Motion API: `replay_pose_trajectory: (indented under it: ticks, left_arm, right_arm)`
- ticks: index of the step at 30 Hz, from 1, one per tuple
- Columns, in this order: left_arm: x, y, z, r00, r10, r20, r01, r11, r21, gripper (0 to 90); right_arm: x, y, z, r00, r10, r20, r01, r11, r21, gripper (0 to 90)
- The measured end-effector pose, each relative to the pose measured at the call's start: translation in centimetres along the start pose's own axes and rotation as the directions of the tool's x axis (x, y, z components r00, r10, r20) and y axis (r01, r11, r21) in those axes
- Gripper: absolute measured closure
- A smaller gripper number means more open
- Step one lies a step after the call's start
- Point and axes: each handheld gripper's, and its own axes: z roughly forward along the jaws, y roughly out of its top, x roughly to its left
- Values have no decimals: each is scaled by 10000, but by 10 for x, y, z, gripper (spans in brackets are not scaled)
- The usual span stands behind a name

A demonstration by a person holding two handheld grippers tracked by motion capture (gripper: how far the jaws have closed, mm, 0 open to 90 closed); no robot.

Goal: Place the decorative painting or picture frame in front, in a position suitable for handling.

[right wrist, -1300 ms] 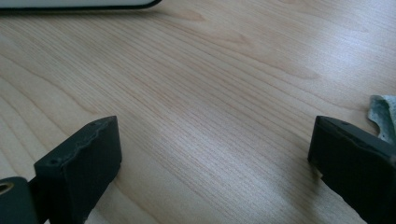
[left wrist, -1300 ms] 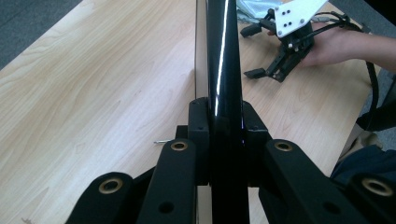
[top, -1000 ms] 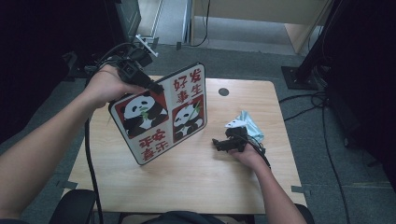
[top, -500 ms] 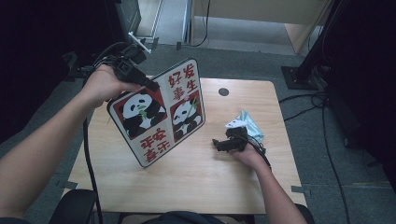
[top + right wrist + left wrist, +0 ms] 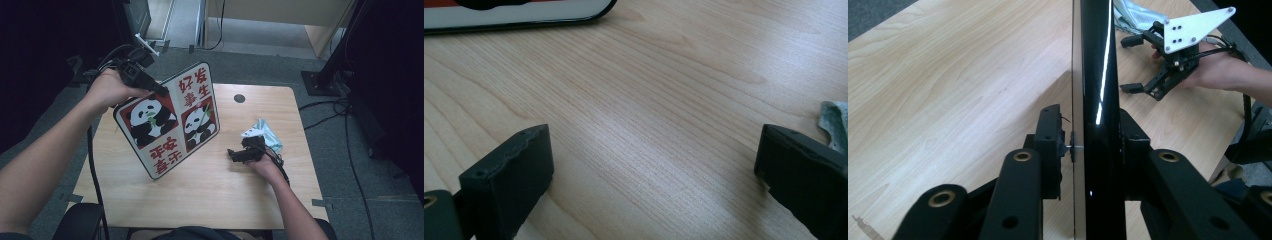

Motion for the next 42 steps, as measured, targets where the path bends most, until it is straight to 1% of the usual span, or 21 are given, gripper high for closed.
replay_pose_trajectory:
  ticks: [3, 4, 6, 7, 8, 11, 14, 16, 18, 20, 24, 29, 31, 33, 37, 39, 42]
  left_arm:
    - [1, 0, 0, 10000, -32, 64, 32, 10000, -4, 635]
    - [1, -1, -1, 9999, 15, 164, -13, 9999, -110, 591]
    - [1, -2, -3, 9998, 158, 99, -156, 9997, -203, 578]
    - [1, -2, -3, 9997, 205, 95, -204, 9996, -175, 568]
    - [1, -3, -4, 9998, 189, 55, -188, 9997, -154, 558]
    - [4, -6, -7, 9999, 116, -2, -116, 9996, -263, 542]
    - [7, -10, -11, 10000, 77, -7, -78, 9987, -504, 539]
    - [9, -13, -12, 10000, -10, 18, 11, 9987, -510, 537]
    - [10, -16, -13, 10000, 17, 47, -15, 9985, -540, 529]
    - [11, -19, -15, 10000, 83, 9, -82, 9975, -703, 524]
    - [15, -28, -17, 9998, 161, 105, -150, 9953, -959, 510]
    - [18, -38, -18, 9997, 208, 145, -187, 9903, -1374, 499]
    - [19, -41, -20, 9995, 220, 242, -182, 9887, -1487, 495]
    - [21, -45, -21, 9995, 197, 233, -157, 9867, -1617, 489]
    - [24, -57, -25, 9996, 125, 269, -68, 9798, -1999, 478]
    - [24, -62, -26, 9998, 162, 122, -133, 9782, -2073, 470]
    - [25, -70, -29, 9995, 265, 198, -212, 9734, -2281, 463]
  right_arm:
    - [0, 0, 0, 10000, 8, 9, -8, 10000, 4, 19]
    - [0, 0, 0, 10000, 18, 18, -18, 10000, 5, 17]
    - [0, 0, 0, 9999, 78, 70, -78, 10000, 30, 9]
    - [1, 0, 0, 9999, 90, 76, -90, 10000, 31, 9]
    - [1, 0, 0, 9999, 92, 77, -92, 10000, 31, 9]
    - [1, 0, 0, 9999, 92, 81, -92, 10000, 32, 9]
    - [1, 0, 1, 9998, 132, 127, -133, 9999, 44, 7]
    - [1, 0, 1, 9998, 151, 146, -151, 9999, 46, 5]
    - [2, 1, 1, 9998, 155, 157, -156, 9999, 58, 5]
    - [2, 1, 1, 9998, 155, 160, -156, 9999, 56, 5]
    - [2, 1, 1, 9997, 155, 163, -156, 9999, 54, 5]
    - [2, 1, 1, 9997, 167, 168, -168, 9998, 54, 5]
    - [2, 0, 1, 9997, 175, 191, -176, 9998, 48, 5]
    - [2, 0, 0, 9997, 177, 185, -178, 9998, 59, 5]
    - [0, 0, 0, 10000, 35, 63, -35, 10000, 44, 6]
    - [-2, 1, 1, 10000, 3, 25, -4, 10000, 42, 6]
    - [-4, 1, 1, 10000, 63, 69, -63, 10000, 59, 13]
